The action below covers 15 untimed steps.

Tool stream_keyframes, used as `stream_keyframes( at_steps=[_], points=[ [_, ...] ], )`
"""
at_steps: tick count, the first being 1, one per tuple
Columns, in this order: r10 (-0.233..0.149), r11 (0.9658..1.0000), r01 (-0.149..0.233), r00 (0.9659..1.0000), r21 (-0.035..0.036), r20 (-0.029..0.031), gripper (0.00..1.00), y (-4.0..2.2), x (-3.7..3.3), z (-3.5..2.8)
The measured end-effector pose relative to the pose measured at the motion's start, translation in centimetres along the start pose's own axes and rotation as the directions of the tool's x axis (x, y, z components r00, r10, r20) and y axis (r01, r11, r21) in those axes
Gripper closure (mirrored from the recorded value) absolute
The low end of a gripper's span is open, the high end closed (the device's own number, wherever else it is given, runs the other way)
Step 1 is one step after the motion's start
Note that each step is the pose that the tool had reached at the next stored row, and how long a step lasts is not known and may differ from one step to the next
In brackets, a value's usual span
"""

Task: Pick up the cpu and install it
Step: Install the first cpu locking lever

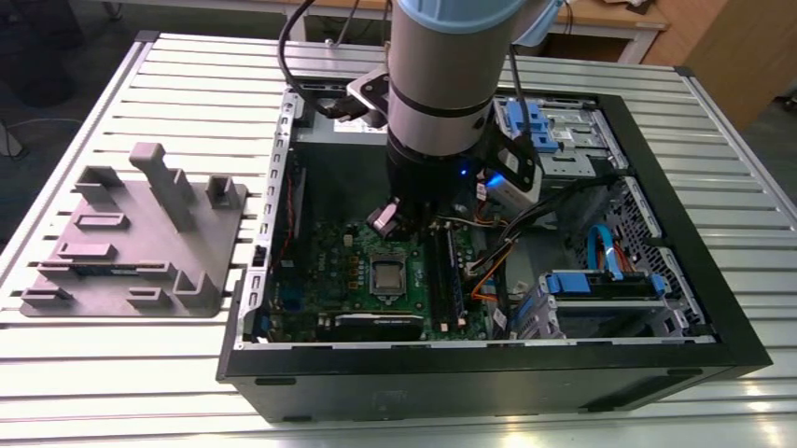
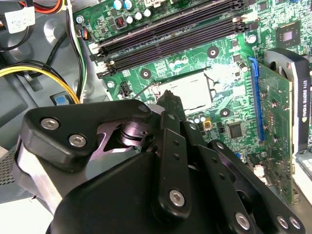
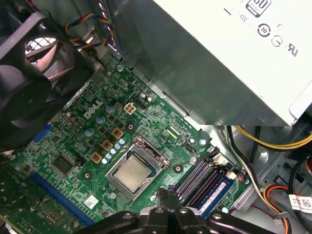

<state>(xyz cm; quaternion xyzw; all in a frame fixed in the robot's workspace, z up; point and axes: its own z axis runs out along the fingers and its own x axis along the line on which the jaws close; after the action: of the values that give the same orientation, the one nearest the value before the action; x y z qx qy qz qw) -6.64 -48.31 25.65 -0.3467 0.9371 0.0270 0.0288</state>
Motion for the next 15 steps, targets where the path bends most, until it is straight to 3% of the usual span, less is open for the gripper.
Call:
stream_keyframes(
  at_steps=[15],
  points=[
    [0.015, 0.9999, -0.015, 0.9999, 0.0011, 0.0004, 0.9, 1.49, -1.32, 0.27]
  ],
)
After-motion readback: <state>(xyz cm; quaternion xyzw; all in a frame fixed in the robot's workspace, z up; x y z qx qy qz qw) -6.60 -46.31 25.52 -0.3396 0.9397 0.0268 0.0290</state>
